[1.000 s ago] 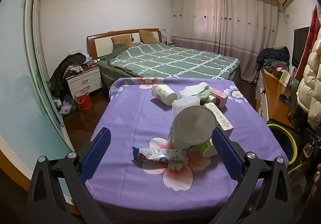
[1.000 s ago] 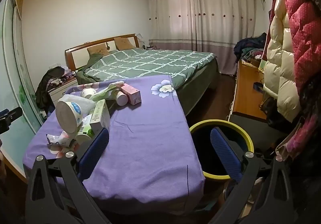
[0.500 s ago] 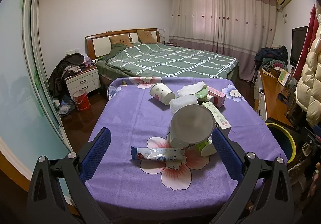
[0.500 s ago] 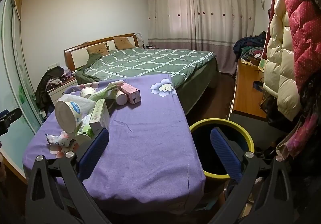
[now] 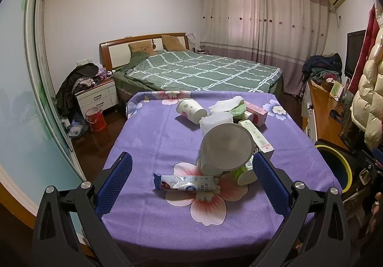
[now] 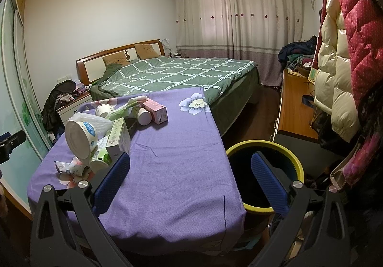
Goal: Collect trash
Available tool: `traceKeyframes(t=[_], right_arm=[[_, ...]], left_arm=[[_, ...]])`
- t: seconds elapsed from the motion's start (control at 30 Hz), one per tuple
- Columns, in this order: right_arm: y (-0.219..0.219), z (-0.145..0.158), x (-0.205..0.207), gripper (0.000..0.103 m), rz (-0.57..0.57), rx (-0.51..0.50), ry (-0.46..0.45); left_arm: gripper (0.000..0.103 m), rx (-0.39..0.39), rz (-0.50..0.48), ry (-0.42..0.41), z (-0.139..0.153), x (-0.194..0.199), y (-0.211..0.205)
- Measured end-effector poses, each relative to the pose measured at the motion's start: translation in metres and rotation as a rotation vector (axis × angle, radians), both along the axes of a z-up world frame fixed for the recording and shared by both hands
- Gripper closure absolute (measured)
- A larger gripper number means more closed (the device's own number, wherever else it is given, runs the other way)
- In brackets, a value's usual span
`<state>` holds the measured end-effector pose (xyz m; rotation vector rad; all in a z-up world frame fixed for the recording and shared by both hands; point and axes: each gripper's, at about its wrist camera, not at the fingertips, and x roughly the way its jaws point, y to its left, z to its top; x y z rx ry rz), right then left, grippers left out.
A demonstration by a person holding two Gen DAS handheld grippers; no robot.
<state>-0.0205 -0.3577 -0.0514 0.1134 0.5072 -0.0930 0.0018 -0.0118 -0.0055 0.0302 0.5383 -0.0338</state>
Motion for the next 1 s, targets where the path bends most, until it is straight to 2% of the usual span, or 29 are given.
traceKeyframes(t=[1.0], right_arm=[[-0.0008, -0.0024, 0.0006, 0.006, -0.002, 0.009, 0.003]], left_arm=[[0.004, 0.001, -0.003, 0.0, -0.0026, 0.001, -0.0027]])
